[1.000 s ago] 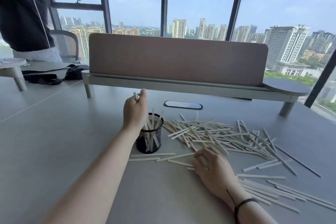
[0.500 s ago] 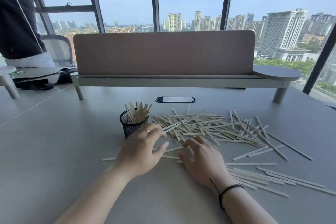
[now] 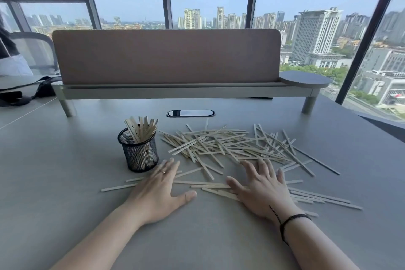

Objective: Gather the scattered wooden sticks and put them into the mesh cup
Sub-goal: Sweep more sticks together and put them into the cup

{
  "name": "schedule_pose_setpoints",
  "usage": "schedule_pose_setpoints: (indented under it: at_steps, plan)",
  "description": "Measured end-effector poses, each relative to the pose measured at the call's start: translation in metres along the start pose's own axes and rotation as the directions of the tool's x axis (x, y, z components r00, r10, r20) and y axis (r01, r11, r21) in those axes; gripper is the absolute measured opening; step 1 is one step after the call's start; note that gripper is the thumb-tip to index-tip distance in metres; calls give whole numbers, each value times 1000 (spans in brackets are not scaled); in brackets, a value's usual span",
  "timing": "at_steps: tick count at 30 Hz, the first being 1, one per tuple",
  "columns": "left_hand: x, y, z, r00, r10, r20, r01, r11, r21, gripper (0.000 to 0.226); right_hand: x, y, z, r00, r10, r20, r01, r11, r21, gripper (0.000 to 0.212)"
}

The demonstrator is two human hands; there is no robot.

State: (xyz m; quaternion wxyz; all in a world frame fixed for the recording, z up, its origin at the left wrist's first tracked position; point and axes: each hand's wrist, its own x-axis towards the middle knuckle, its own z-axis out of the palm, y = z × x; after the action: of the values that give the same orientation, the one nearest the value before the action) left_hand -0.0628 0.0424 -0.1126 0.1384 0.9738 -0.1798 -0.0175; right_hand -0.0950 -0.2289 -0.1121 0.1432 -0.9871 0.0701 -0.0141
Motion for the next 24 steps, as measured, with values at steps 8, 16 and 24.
schedule_pose_setpoints:
  at_steps: [8, 16, 24]
  plan:
    - [16, 70, 18, 977, 204, -56, -208, 976, -62, 101, 6, -44, 8, 972, -154, -177, 223, 841, 493, 47]
    - [1, 36, 4, 990, 120, -75, -115, 991, 64, 108, 1, 12, -11, 933, -15, -358, 89, 978, 190, 59]
    - [-8, 18, 5, 1000, 5, -25, -4, 999, 36, 109, 6, 17, -5, 977, 211, -37, -205, 970, 127, 80]
